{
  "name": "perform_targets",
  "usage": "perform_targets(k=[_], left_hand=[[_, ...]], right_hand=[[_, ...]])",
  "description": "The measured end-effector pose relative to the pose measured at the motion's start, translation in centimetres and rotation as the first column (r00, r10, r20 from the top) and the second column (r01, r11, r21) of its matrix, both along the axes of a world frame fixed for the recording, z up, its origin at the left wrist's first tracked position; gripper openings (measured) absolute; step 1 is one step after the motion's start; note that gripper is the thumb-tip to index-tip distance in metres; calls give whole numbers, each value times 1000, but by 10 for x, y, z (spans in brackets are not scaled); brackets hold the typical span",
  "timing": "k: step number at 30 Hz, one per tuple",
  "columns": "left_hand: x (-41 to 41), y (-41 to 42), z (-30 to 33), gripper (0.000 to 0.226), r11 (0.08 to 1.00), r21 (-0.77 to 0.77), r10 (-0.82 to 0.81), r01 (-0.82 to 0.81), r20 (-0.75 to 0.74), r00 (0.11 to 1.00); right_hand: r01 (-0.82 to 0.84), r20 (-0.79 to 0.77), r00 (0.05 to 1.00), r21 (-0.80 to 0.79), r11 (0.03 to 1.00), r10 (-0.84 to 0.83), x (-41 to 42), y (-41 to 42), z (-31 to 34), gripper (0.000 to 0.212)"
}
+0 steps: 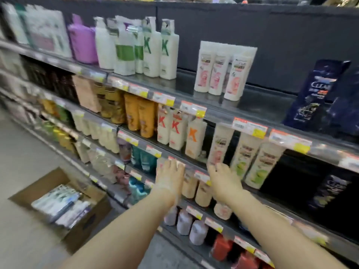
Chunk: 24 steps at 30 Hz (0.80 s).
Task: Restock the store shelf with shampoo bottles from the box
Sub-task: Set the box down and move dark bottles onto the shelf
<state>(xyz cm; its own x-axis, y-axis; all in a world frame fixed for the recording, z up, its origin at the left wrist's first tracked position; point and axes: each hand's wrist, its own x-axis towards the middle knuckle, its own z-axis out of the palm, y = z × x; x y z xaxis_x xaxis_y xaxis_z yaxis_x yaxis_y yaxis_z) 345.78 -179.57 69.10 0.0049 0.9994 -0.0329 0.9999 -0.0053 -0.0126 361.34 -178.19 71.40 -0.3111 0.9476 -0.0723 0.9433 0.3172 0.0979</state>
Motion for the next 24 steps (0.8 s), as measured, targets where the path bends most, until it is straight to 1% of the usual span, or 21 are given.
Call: perform_targets(k=[2, 5, 6, 8, 9, 11, 13, 16, 20, 22, 24], left_hand=[[-71, -27, -17, 66, 993, -75, 93, -96, -38, 995], [-172, -69, -32, 79, 966, -133, 211, -221, -91, 973], [-202, -83, -36, 77, 955, -148, 244, -255, -93, 965], [-258, -107, -45, 65, 932, -164, 311, -324, -98, 945], [-284, -118, -50, 63, 919, -168, 340, -356, -118, 933], [-329, -136, -62, 69, 886, -196, 397, -421, -149, 906], [-370, -147, -74, 71, 854, -223, 447, -470, -145, 883], [-424, -148, -88, 69, 827, -228, 495, -514, -138, 858], [-502, -125, -101, 72, 799, -248, 532, -547, -133, 836], [-545, -105, -109, 73, 787, -259, 539, -560, -155, 828], [-586, -82, -116, 69, 777, -286, 532, -560, -176, 828]], right_hand=[[-75, -9, 997, -66, 995, 75, -67, -8, -24, 51], [-179, -26, 984, -116, 977, 177, -167, -23, -49, 43], [-218, -26, 976, -134, 967, 217, -199, -29, -57, 44], [-295, -19, 955, -157, 943, 295, -259, -39, -69, 47], [-325, -14, 945, -162, 932, 327, -288, -44, -74, 48], [-382, -18, 923, -177, 907, 385, -342, -53, -84, 49], [-434, -30, 899, -191, 880, 437, -390, -57, -94, 55], [-480, -19, 873, -213, 851, 487, -453, -50, -109, 56], [-487, 24, 861, -251, 837, 508, -530, -18, -127, 59], [-485, 22, 860, -273, 831, 510, -570, 5, -137, 54], [-477, 17, 863, -299, 826, 505, -609, 29, -143, 50]])
